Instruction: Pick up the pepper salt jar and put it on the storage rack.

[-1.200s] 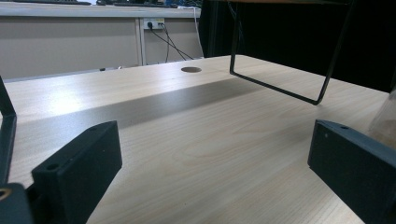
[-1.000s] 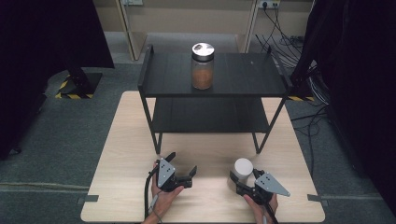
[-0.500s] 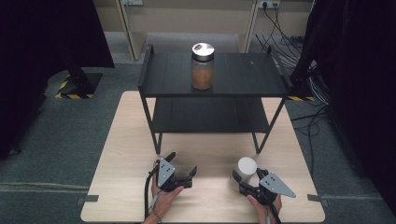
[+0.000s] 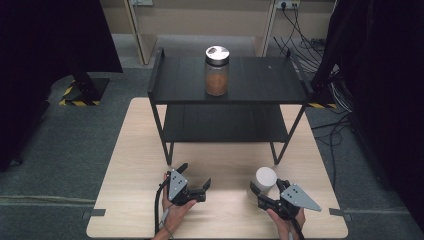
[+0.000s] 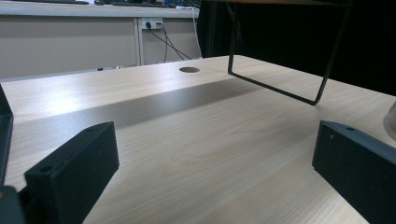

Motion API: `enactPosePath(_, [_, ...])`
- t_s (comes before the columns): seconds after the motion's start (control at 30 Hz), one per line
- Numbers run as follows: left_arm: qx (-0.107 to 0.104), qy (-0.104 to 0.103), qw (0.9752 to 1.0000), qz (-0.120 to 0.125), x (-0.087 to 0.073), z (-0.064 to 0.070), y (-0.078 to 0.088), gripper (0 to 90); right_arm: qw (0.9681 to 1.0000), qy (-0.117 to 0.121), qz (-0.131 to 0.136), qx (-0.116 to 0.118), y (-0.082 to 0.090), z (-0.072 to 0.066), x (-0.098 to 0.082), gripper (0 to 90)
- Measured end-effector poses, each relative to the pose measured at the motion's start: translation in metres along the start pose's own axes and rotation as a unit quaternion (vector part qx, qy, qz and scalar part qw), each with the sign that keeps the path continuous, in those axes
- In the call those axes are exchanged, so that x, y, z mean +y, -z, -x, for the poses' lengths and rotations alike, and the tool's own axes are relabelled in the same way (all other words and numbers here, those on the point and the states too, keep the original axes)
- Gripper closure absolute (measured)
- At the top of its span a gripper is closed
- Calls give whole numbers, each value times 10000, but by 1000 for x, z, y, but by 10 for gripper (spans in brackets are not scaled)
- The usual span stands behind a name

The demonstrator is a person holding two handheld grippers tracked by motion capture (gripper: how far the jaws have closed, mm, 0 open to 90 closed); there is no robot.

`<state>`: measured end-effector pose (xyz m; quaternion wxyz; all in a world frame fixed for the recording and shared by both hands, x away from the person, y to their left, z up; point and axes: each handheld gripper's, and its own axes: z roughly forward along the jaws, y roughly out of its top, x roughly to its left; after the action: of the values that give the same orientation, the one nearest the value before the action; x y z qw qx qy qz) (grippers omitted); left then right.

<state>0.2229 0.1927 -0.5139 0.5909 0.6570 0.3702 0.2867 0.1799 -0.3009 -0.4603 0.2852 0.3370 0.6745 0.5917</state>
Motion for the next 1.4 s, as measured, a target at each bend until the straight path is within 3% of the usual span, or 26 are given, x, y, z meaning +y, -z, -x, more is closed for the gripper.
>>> enactPosePath(0.3, [5,7,10000,-1,0,0,0,0,9999,34,72,73,4,3,15,354])
enactPosePath(0.9, [9,13,10000,-2,0,0,0,2,9992,130,216,325,8,9,67,355])
enactPosePath(1.4, [11,14,10000,-4,0,0,0,2,9982,156,104,573,6,19,111,356])
